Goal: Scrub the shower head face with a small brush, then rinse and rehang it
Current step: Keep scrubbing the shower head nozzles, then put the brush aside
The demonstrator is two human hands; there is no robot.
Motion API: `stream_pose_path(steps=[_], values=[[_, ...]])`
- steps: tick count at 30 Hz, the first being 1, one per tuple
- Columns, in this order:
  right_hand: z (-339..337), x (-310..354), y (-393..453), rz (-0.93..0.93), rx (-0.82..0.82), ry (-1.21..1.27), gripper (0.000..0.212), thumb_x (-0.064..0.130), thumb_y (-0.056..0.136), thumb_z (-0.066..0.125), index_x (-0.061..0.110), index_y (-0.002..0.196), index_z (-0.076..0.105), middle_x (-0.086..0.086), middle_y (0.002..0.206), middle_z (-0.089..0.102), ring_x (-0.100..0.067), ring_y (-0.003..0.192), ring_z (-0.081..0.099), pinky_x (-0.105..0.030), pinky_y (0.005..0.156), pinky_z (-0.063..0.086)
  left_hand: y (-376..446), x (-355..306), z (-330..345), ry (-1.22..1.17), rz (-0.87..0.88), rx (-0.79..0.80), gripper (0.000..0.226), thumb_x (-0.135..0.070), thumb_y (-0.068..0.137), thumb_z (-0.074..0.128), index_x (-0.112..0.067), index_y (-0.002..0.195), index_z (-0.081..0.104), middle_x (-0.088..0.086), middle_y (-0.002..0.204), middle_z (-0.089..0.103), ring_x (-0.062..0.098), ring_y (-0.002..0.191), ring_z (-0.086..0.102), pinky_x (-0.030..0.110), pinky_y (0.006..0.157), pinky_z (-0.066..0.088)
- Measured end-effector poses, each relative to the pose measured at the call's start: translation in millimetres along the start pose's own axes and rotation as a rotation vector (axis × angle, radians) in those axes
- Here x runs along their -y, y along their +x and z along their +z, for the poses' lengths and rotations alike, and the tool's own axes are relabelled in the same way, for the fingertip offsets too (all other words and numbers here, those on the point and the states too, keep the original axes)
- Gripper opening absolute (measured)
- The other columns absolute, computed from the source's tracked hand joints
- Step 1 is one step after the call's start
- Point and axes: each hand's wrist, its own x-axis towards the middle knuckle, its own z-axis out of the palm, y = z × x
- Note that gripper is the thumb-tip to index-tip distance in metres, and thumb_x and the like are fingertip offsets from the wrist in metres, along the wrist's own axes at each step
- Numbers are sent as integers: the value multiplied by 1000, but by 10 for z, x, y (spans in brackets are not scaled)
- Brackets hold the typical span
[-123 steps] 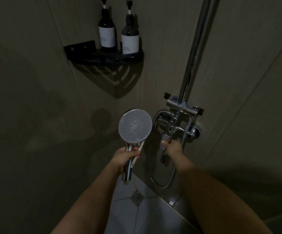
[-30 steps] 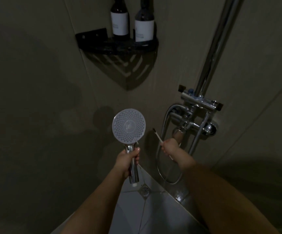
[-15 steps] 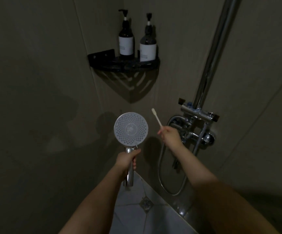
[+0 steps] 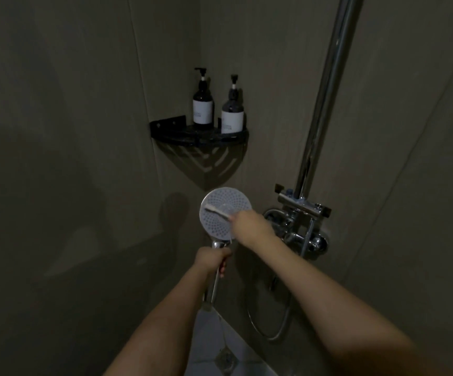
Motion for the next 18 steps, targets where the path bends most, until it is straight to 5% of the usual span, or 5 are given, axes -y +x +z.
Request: stream_pose_path(steps=[4, 10, 12, 15, 18], values=[[-255, -207, 148, 306, -193, 414, 32, 22, 99, 37, 10, 115, 61, -8, 92, 63, -20, 76, 59, -28, 58, 46, -87, -30, -84, 24, 22, -14, 35, -2, 81, 59, -4, 50, 44, 0, 26, 39, 10, 21, 36, 15, 29, 32], [-78, 315, -89, -153, -67, -33, 28, 25, 98, 36, 12, 112, 57, -5, 88, 60, -20, 75, 59, -33, 64, 50, -101, -130, -269, 38, 45, -67, 32, -2, 80, 59, -3, 51, 45, -1, 25, 40, 10, 20, 35, 15, 28, 33], [-85, 309, -29, -68, -100, -28, 31, 26, 99, 35, 10, 113, 57, -8, 94, 63, -22, 81, 61, -34, 65, 49, -109, -153, -305, 40, 53, -70, 31, -2, 80, 59, -4, 53, 44, -1, 25, 40, 10, 20, 35, 15, 28, 32], [-268, 91, 109, 226, -185, 304, 40, 30, 101, 32, 6, 107, 63, -5, 79, 61, -22, 76, 62, -33, 62, 50, -138, -136, -334, 47, 53, -75, 32, -3, 80, 60, -4, 52, 44, -1, 26, 40, 10, 21, 35, 15, 29, 31], [-273, 195, 66, 47, -166, 158, 36, 29, 101, 32, 10, 112, 60, -8, 88, 65, -23, 80, 65, -38, 70, 55, -134, -130, -375, 40, 47, -95, 32, -3, 80, 61, -5, 53, 44, 1, 28, 40, 10, 21, 36, 15, 30, 32]])
